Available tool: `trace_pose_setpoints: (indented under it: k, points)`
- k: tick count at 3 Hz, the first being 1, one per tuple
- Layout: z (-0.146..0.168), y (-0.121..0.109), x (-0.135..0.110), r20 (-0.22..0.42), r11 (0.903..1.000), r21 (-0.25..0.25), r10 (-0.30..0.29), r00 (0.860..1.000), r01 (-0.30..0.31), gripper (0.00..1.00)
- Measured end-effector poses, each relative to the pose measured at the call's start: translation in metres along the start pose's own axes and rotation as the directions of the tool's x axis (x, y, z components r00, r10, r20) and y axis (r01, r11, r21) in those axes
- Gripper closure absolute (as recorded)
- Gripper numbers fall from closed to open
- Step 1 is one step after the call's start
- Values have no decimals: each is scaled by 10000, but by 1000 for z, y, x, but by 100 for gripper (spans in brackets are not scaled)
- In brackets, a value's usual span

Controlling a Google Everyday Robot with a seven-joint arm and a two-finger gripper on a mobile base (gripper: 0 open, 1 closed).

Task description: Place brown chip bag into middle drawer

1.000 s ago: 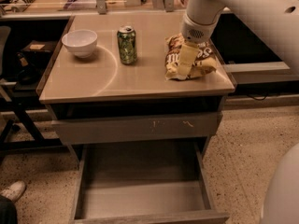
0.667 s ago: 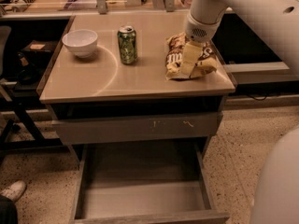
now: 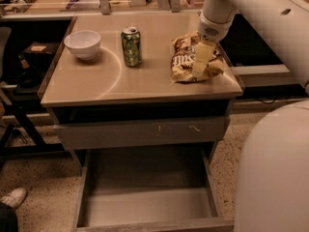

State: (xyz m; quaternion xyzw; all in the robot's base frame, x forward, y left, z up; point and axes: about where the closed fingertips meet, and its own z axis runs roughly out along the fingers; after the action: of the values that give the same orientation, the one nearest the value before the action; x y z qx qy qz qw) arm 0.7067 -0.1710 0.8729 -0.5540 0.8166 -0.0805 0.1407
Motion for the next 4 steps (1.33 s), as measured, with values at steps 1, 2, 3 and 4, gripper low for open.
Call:
trace_pose_setpoints:
  k: [1, 2, 3, 4]
  points:
    - [12, -12, 1, -201, 10000, 31, -20, 9998, 20, 0]
    - [22, -19, -1, -332, 9996, 155, -209, 9992, 214, 0]
    - [33, -18, -1, -443, 9995, 59, -310, 9985, 313, 0]
    - [48, -7, 8, -705, 9992, -238, -330, 9970, 314, 0]
